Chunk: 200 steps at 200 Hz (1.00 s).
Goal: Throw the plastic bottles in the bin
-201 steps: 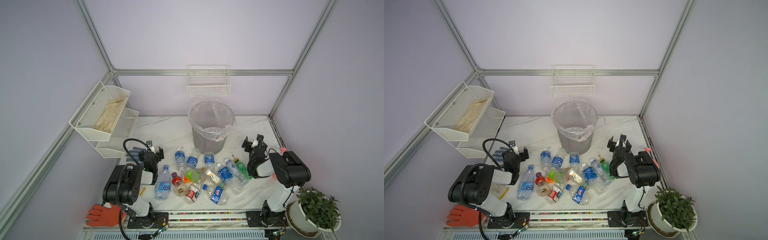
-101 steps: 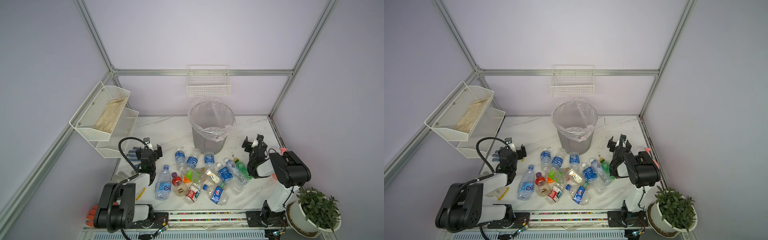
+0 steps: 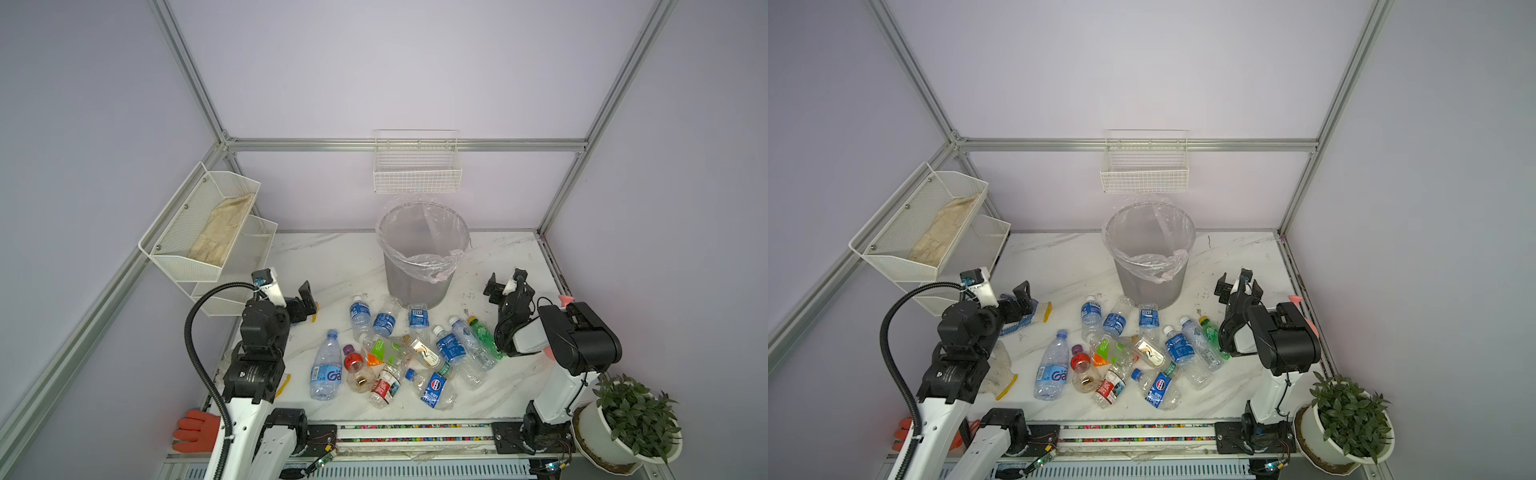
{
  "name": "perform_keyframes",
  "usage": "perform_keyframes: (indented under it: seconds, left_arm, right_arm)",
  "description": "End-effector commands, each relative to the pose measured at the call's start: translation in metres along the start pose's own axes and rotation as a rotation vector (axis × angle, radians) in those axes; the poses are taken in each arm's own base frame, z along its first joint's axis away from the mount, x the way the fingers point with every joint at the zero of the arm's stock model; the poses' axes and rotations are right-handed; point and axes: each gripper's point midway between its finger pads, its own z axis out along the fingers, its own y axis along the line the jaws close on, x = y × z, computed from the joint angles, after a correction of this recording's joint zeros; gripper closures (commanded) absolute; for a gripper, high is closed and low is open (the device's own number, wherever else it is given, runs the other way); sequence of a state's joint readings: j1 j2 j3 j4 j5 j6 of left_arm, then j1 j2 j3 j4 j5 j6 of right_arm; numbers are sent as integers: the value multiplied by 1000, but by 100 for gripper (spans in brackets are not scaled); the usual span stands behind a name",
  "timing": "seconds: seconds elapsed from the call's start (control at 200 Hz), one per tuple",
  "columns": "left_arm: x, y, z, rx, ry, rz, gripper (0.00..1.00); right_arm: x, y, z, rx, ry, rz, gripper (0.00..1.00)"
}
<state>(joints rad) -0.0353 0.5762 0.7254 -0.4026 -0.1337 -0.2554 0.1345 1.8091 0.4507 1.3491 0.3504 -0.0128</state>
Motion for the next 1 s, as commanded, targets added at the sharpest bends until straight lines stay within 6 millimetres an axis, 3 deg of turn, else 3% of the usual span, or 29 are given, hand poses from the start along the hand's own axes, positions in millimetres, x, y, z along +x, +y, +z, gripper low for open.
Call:
perform_keyframes:
  seconds: [0.0, 0.315, 0.355, 0.455, 0.53, 0.585, 0.66, 0.71, 0.765, 0.79, 0.875, 0.925, 0.995]
  left_arm:
    - [41, -6, -13, 64, 118, -14, 0]
    - [56, 1, -10, -13, 212, 38, 0]
    - [57, 0, -9, -17, 218, 47, 0]
    - [60, -4, -10, -1, 229, 60, 0]
    - [61, -5, -11, -2, 229, 69, 0]
    - [61, -5, -11, -5, 229, 71, 0]
    - [63, -6, -10, -1, 237, 70, 0]
    - [65, -6, -9, -2, 247, 69, 0]
    - [67, -7, -8, -1, 264, 70, 0]
    - [69, -8, -7, -1, 273, 71, 0]
    - [74, -8, -5, -5, 302, 76, 0]
    - [76, -9, -4, -5, 317, 76, 0]
    - [79, -12, -4, 3, 330, 76, 0]
  right_arm:
    - [-17, -1, -1, -1, -52, 10, 3]
    - [-17, 0, -1, -3, -53, 10, 3]
    - [-27, 0, -4, -6, -77, 10, 3]
    - [-69, 17, -14, -30, -75, -35, 3]
    - [-117, 37, -30, -67, -110, -57, 2]
    - [-164, 55, -50, -107, -149, -65, 3]
    - [-194, 66, -62, -149, -73, -15, 2]
    - [-183, 62, -71, -137, 148, 84, 3]
    - [-174, 49, -75, -54, 218, 249, 3]
    - [-160, 55, -82, -85, 311, 368, 3]
    - [-134, 94, -107, -310, 477, 413, 2]
    - [-121, 95, -119, -288, 543, 427, 3]
    - [-121, 94, -140, -268, 540, 405, 3]
